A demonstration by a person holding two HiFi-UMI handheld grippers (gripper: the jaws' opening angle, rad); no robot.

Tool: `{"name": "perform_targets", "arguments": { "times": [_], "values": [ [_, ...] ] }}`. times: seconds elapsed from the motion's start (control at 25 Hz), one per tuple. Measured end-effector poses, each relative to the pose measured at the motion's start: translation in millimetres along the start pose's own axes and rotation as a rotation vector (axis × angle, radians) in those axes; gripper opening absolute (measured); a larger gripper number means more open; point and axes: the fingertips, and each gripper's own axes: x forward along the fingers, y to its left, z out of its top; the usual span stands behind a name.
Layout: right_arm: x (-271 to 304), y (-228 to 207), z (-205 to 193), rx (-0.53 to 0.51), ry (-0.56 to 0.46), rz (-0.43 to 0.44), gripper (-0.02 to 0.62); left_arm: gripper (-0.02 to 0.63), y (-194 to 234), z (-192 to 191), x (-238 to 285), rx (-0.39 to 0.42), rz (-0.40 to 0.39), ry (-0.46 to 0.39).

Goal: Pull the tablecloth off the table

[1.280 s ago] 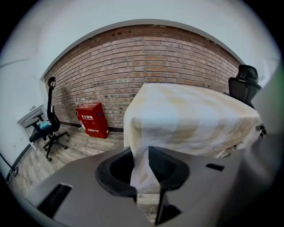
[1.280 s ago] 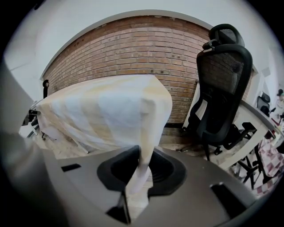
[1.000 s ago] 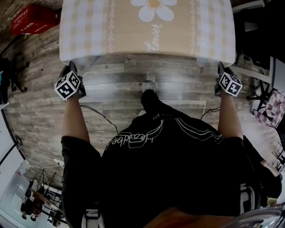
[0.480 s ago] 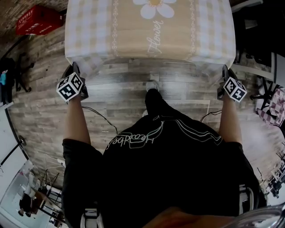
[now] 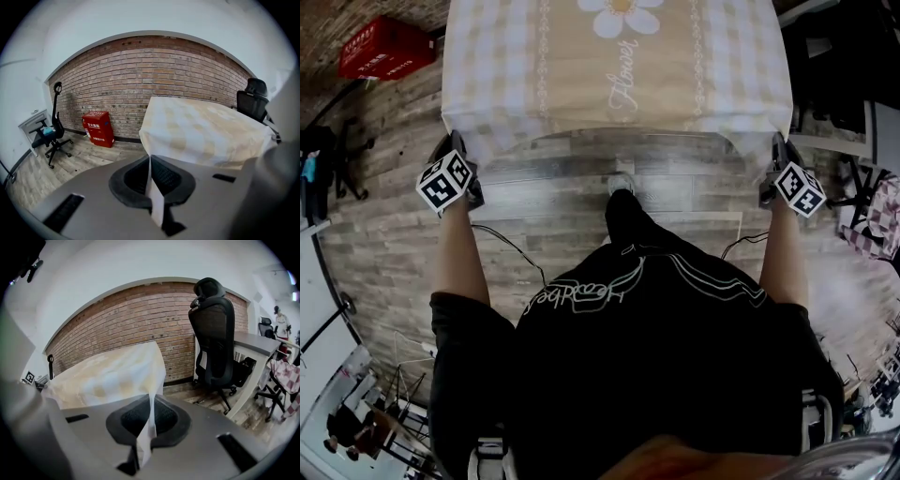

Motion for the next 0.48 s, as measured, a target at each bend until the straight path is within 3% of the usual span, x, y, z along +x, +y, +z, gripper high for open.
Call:
{"name": "perform_targets", "arguments": {
  "times": [0.48],
  "values": [
    [-22, 9, 10, 0.004, -0.021, 0.0, -0.003, 0.006, 2, 9, -21, -0.002, -0.017, -0.012]
  ]
}}
